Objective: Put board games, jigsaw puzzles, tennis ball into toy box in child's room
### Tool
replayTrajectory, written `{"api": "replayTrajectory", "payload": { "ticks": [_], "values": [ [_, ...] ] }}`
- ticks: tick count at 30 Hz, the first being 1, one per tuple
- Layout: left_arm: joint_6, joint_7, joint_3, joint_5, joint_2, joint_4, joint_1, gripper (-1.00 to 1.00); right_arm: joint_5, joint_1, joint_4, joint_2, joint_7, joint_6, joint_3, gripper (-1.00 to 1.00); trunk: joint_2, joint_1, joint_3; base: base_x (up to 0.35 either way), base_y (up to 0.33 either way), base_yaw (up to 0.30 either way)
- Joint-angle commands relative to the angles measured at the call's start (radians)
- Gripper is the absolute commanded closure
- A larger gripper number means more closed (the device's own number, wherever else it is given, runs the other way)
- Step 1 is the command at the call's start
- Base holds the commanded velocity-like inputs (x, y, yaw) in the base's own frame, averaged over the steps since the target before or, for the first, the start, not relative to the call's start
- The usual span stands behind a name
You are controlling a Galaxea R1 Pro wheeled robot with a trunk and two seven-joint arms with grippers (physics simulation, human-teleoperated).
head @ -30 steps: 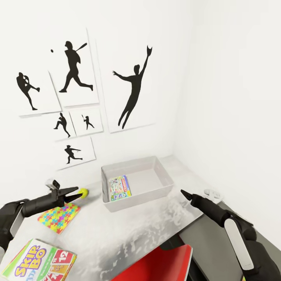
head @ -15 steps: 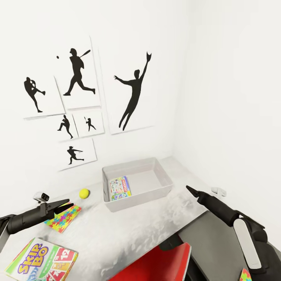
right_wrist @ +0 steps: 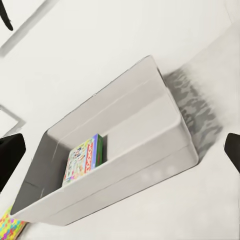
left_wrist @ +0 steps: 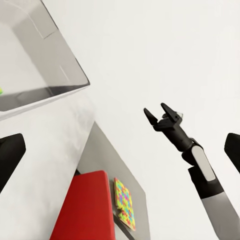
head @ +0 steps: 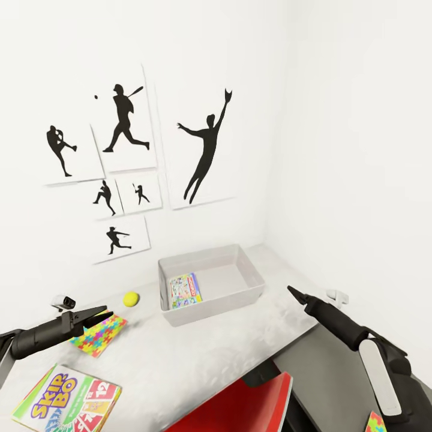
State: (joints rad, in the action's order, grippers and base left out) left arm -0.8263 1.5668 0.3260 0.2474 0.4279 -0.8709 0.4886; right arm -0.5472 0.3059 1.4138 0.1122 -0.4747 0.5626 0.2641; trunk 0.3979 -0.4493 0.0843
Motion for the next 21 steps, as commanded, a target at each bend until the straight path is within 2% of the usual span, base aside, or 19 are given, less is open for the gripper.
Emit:
{"api": "replayTrajectory", "payload": {
  "ticks": [1,12,21],
  "values": [
    [-0.010,0.004,0.000,-0.001,0.000,0.000,0.001,-1.00,-0.006,0.000,0.006,0.000,-0.001,0.001,0.001,-1.00,0.002,-0.001,0.001,-0.002,0.000,0.000],
    [-0.011,0.004,0.001,-0.001,0.000,0.000,0.001,-1.00,-0.007,-0.007,0.015,0.001,-0.004,-0.013,0.000,-1.00,0.002,-0.001,-0.017,-0.013,0.000,0.000],
    [-0.011,0.004,0.002,-0.001,0.001,-0.001,0.001,-1.00,-0.007,-0.007,0.019,-0.005,-0.004,-0.015,-0.001,-1.00,0.002,-0.001,-0.032,-0.185,0.000,0.000]
  ]
}}
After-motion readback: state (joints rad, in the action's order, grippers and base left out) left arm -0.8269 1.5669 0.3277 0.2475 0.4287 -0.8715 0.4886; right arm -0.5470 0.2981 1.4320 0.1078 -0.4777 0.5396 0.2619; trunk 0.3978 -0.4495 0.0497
